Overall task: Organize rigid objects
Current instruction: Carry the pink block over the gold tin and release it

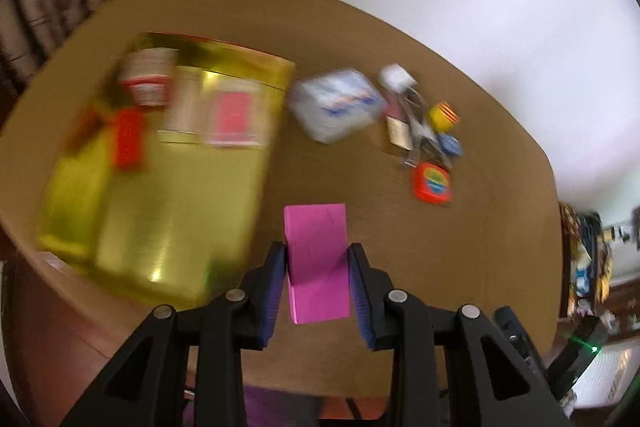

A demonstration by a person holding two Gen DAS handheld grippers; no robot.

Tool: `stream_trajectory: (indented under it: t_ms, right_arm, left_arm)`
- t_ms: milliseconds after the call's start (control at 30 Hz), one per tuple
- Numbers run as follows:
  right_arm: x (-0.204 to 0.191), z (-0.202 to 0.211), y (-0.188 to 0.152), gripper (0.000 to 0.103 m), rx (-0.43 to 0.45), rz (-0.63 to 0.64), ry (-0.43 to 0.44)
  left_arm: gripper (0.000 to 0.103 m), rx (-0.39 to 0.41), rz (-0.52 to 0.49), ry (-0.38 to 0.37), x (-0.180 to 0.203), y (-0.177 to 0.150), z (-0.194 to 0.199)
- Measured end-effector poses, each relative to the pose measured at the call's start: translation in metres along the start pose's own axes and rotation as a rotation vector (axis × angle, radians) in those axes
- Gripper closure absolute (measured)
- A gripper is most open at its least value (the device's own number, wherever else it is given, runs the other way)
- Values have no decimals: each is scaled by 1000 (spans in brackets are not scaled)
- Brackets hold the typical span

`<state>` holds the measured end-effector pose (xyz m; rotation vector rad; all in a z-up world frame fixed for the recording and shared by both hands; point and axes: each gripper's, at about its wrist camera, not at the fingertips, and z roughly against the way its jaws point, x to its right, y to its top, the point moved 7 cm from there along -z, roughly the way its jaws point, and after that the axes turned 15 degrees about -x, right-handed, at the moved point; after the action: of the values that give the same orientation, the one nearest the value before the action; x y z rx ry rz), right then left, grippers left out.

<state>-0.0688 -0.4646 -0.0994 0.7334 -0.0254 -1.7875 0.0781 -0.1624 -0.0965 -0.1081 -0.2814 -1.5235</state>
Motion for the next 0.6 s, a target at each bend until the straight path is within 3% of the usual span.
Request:
stream_trajectory:
  t_ms: [200, 267, 600]
  right_arm:
    - [-21, -2, -6, 31, 3, 54, -27]
    - [-27, -6, -8, 31, -7, 69, -33]
    - [-39, -10, -8, 31, -18, 95, -77]
  left_arm:
    - [71, 41, 22, 112, -81, 10, 31]
    - [71, 44, 33, 118, -96, 16, 30]
    - [71, -7, -35, 139, -104, 45, -12]
